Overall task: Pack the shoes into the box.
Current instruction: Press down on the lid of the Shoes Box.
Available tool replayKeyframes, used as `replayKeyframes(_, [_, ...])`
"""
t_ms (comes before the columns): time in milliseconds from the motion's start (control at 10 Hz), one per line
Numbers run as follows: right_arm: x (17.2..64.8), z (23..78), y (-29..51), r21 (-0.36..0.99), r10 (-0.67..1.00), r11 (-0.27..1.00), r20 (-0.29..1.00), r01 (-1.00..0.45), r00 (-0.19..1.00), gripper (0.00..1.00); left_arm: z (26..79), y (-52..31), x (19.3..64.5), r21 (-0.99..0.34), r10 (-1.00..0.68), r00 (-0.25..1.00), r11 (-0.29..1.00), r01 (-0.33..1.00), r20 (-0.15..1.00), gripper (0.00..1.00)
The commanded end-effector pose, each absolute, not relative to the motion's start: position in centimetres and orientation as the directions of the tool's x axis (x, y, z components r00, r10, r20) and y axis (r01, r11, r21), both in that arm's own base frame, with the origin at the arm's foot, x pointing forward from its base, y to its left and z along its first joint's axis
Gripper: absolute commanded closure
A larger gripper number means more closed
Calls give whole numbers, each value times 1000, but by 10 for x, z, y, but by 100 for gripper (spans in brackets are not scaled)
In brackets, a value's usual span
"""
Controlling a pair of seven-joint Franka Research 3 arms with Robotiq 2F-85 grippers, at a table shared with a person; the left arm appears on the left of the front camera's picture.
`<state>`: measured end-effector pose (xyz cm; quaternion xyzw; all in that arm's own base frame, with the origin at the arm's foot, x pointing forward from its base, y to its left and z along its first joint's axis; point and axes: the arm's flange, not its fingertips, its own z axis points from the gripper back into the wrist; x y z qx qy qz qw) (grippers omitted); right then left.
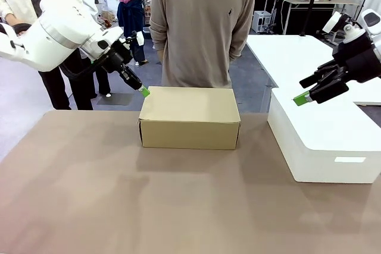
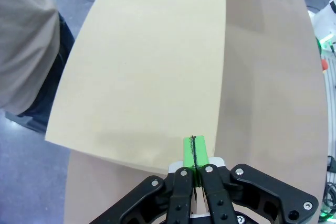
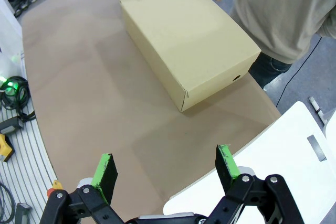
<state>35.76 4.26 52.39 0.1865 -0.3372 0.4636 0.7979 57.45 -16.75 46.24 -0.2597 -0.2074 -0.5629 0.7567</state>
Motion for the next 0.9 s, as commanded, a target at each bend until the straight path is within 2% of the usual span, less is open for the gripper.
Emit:
replayKeyframes(0, [361, 522, 41, -19, 602, 480, 735, -877, 313, 0, 465, -168, 573, -154, -744, 283, 240, 959, 605, 100])
replayKeyframes(200, [361, 522, 41, -19, 602, 480, 735, -877, 313, 0, 465, -160, 558, -146, -744, 278, 240, 960, 607, 100])
replayKeyframes(600, [361, 522, 41, -19, 602, 480, 735, -877, 313, 0, 496, -112, 473, -148, -823, 308, 270, 951, 477, 100])
replayKeyframes(800, [361, 522, 41, -19, 602, 480, 735, -877, 313, 0, 503, -99, 429, -113, -826, 320, 303, 946, 465, 100])
